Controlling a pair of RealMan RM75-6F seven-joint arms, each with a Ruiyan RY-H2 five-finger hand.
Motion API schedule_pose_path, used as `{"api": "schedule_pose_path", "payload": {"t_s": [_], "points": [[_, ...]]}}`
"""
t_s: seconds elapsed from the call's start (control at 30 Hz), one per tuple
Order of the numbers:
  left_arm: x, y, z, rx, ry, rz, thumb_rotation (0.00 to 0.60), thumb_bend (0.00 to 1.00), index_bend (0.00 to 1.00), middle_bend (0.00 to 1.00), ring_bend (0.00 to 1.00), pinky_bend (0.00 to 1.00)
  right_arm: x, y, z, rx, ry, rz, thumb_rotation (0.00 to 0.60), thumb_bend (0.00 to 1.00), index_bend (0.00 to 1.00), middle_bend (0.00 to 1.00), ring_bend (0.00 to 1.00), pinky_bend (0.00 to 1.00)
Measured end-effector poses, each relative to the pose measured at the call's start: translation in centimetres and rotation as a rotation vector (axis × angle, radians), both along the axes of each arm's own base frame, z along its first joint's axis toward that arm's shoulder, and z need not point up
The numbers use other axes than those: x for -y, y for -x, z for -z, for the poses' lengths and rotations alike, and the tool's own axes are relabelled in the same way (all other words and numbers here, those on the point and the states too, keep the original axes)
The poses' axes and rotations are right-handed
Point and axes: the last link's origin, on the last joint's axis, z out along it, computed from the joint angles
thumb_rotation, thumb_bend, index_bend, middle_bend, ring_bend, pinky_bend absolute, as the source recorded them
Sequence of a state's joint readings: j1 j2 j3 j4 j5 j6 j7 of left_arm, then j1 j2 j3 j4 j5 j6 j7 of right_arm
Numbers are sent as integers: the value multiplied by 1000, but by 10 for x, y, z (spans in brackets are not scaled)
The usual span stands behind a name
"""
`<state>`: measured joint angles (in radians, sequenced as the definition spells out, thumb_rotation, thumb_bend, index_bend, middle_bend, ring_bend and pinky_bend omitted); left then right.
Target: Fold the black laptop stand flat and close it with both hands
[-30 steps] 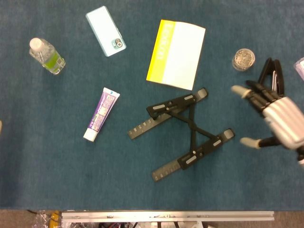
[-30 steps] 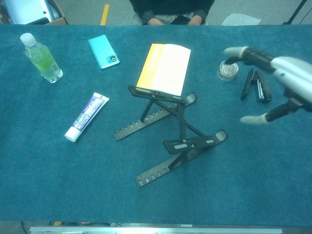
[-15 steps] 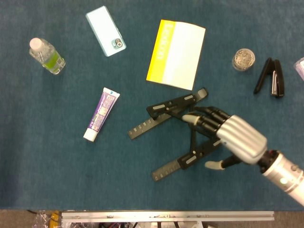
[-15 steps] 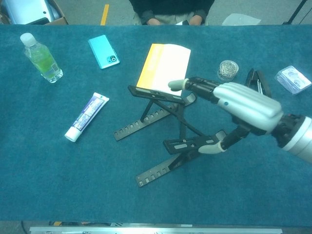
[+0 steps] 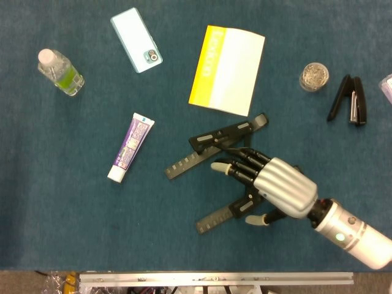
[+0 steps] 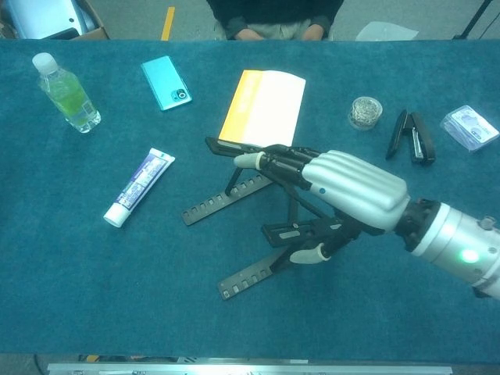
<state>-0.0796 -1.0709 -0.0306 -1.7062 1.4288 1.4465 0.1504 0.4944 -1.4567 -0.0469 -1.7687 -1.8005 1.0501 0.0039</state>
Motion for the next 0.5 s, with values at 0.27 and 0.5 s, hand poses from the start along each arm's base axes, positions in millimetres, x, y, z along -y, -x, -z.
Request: {"api": "schedule_pose_path", "payload": {"t_s": [0.27, 0.5], "points": [[-2, 2, 2, 1, 10, -4, 600, 324, 216, 189, 186, 181, 12, -3, 16, -25, 79, -37, 600, 0, 0, 122, 26, 111], [-5, 1, 6, 6, 20, 1, 600, 325, 216, 189, 186, 181, 34, -3, 30, -46, 179, -53, 600, 0, 0, 122, 26, 111]]}}
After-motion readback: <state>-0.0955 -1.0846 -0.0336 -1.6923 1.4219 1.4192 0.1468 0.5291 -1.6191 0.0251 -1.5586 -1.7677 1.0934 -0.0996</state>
